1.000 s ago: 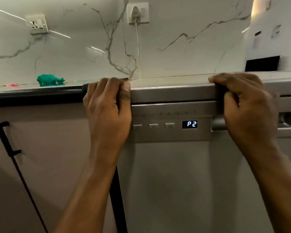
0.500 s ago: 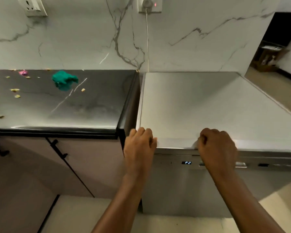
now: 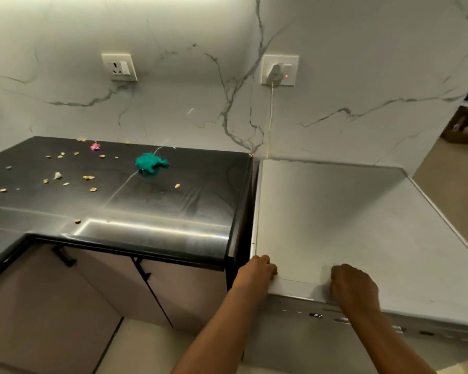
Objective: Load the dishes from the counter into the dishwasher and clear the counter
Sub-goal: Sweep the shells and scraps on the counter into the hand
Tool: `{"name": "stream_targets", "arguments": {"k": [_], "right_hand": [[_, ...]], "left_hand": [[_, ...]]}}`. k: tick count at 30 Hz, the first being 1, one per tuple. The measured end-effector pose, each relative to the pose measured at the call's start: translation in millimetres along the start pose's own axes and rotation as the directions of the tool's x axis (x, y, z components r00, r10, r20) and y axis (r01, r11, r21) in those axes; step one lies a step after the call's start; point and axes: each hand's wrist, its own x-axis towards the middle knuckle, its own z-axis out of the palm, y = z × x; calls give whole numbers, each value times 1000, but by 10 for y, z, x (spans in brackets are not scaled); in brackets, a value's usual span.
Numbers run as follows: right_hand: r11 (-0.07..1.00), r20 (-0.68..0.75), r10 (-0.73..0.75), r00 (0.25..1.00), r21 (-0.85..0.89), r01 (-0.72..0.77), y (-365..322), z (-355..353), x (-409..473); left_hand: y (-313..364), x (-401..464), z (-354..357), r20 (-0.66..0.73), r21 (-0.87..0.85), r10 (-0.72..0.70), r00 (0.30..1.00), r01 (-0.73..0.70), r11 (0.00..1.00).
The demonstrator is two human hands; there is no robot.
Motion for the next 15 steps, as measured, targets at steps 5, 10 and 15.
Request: {"name": "stream_targets", "arguments": {"k": [5,10,15], "right_hand": [[961,-41,105,994,263,-90,-360,-138,493],[906,-327,-16,945,395,152,-1192,-42,833],[874,-356,-200,913,356,331,-2005,-42,1099]], "left_hand": [[-226,184,-134,-99,-8,35,994,-36,999],[-842,290,-194,-342,-67,-102,934,84,994],[-1666,134,-241,-420,-115,-347,839,330,937]]}}
